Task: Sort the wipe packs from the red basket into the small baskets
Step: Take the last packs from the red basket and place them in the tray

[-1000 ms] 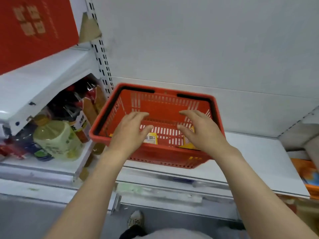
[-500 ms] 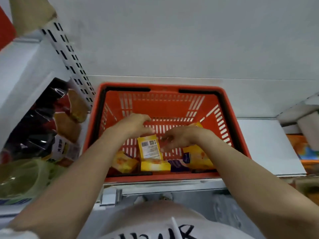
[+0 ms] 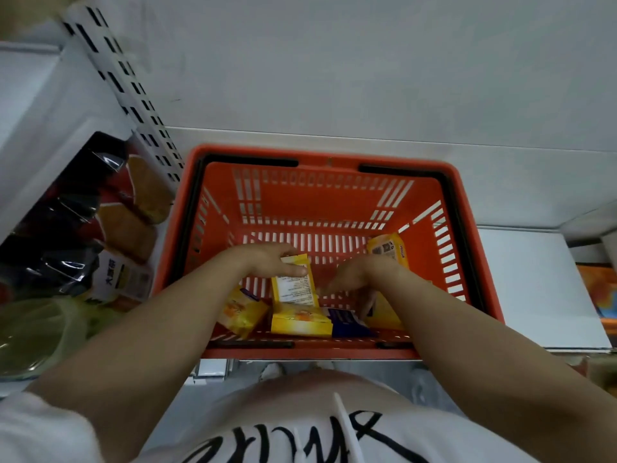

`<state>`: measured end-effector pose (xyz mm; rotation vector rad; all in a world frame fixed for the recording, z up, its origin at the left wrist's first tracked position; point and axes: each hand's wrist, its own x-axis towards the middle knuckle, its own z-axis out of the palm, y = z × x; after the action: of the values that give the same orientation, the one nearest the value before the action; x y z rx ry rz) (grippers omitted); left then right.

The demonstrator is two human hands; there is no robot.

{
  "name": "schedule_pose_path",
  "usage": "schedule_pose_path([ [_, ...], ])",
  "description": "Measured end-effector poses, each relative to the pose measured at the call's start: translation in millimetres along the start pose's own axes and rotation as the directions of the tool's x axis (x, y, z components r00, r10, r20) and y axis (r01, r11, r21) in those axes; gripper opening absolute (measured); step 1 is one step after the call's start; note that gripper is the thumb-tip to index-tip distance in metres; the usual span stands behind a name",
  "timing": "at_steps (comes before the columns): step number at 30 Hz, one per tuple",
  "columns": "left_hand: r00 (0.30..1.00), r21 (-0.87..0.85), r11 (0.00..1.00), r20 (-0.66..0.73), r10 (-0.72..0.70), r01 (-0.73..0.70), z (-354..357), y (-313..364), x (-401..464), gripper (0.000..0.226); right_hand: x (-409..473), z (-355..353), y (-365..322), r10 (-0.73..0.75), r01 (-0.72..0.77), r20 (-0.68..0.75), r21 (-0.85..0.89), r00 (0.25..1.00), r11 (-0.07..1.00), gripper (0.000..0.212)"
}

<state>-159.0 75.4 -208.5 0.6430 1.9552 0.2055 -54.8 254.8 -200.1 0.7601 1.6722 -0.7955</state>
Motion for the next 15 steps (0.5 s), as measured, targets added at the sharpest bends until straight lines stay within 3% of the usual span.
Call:
schedule_pose_path([
  [4,0.999,-0.062,0.998,-0.040,-0.008,0.006,-2.2,-2.6,2.8,0.090,0.7,-3.1,1.7,0.035,-0.037,0.081,0.026,0.996,0.999,0.099],
  [9,0.997,-0.058,0.998,-0.078,-0.015,0.011,-2.8,3.8,-3.9,0.073,-0.8,3.0,-0.2,0.150,-0.127,0.080,-0.240,0.985,0.962,0.092],
  [12,0.986,-0.041,0.999,-0.167,0.015,-0.023,-5.5,7.0,-6.2,0.039,-4.7,3.7,3.0,0.161,-0.127,0.071,-0.344,0.984,0.930,0.065],
  [15,0.930,-0.046,0.999,-0.366,0.007,-0.026,-13.2,10.6,-16.0,0.036,-9.0,3.2,4.8,0.140,-0.107,0.064,-0.373,0.988,0.922,0.028],
])
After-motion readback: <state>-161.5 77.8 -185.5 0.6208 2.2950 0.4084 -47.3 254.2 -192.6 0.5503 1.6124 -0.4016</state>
